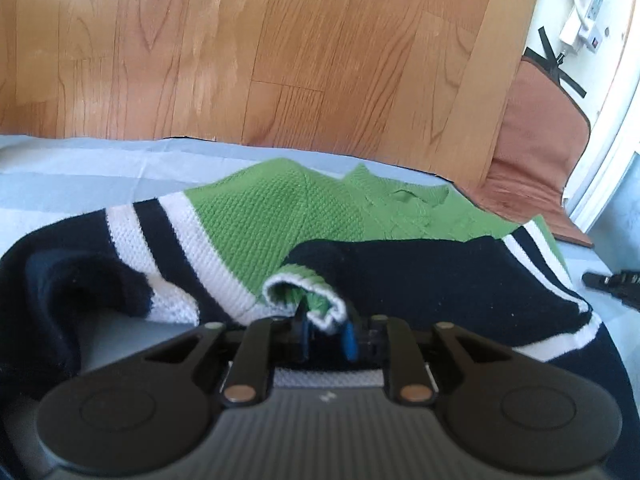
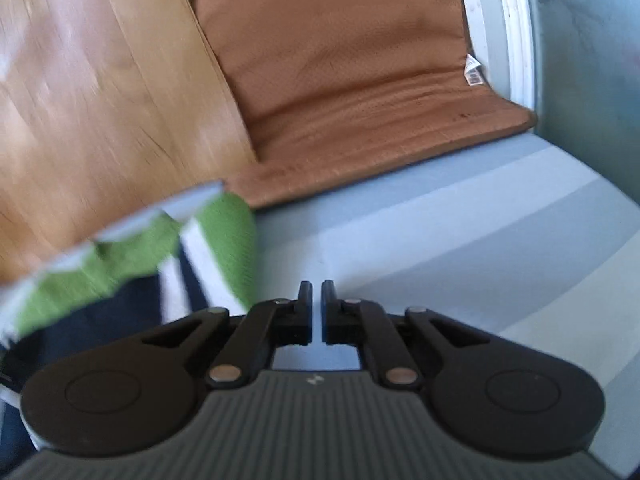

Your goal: Fold small clothes

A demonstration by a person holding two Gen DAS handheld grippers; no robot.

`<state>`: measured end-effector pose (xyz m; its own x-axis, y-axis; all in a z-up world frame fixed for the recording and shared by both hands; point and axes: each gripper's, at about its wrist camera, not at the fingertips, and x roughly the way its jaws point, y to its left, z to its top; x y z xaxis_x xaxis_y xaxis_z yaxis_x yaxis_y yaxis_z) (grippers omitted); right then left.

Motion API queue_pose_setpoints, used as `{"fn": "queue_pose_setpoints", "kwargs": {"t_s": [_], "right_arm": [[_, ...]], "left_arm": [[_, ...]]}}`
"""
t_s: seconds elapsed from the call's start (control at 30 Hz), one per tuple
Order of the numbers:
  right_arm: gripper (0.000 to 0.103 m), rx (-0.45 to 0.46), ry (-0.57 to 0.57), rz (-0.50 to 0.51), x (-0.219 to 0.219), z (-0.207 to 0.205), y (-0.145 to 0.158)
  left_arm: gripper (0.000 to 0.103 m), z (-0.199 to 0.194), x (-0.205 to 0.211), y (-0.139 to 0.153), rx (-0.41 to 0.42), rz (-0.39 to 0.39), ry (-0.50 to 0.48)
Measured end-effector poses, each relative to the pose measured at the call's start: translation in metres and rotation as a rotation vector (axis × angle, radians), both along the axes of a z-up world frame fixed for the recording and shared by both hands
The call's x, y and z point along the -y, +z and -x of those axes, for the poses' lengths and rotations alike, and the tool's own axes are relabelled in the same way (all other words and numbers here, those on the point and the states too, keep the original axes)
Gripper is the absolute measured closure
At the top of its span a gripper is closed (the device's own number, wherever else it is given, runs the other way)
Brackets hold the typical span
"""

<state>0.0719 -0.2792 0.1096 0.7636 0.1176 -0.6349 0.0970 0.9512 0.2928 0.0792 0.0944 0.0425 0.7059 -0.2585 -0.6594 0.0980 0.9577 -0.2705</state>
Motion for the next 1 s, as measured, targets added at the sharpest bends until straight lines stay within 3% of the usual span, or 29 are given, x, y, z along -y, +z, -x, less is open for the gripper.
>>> {"fn": "queue_pose_setpoints", "kwargs": {"t_s": [0.07, 0.17, 0.23, 0.33, 0.37, 0.4, 0.53, 0.6, 0.67, 0.77, 0.8, 1.0], "right_arm": [[0.086, 0.044, 0.059, 0.029, -0.015, -0.001, 0.010], [0.051, 0.071, 0.170, 0.128, -0.046, -0.015, 0.015], [0.042, 0.065, 0.201, 0.199, -0.061, -0.034, 0.011], [0.047, 0.000, 0.196, 0.259, -0.068, -0.067, -0.005], [0.083, -0.027, 0.201, 0.255, -0.064, -0.073, -0.010], [0.093, -0.025, 0.193, 0.234, -0.061, -0.076, -0.013], [0.094, 0.090, 0.024, 0.176, -0.032, -0.065, -0.009], [0.093, 0.055, -0.037, 0.155, -0.021, -0.068, -0.019], [0.084, -0.015, -0.019, 0.195, -0.025, -0.073, -0.029], [0.060, 0.045, -0.004, 0.221, -0.030, -0.058, -0.015], [0.057, 0.080, 0.002, 0.210, -0.032, -0.052, -0.007], [0.056, 0.095, 0.171, 0.047, -0.064, -0.026, 0.026]], "left_arm": [[0.087, 0.001, -0.002, 0.000, -0.002, 0.012, 0.003], [0.087, 0.002, -0.003, 0.002, 0.001, 0.024, 0.008], [0.087, 0.003, -0.005, 0.004, 0.003, 0.031, 0.015], [0.088, 0.000, -0.004, 0.010, 0.014, 0.047, 0.020], [0.091, -0.002, -0.003, 0.012, 0.032, 0.051, 0.018], [0.091, 0.000, -0.001, 0.016, 0.059, 0.050, 0.016], [0.087, 0.004, 0.013, 0.028, 0.188, -0.008, -0.018], [0.077, -0.010, 0.027, 0.018, 0.148, -0.098, 0.004], [0.068, -0.027, 0.032, 0.000, 0.036, -0.189, 0.058], [0.054, -0.012, 0.019, 0.016, 0.069, -0.124, 0.062], [0.051, -0.005, 0.015, 0.021, 0.083, -0.124, 0.071], [0.050, 0.079, -0.048, 0.064, 0.208, 0.003, 0.158]]}}
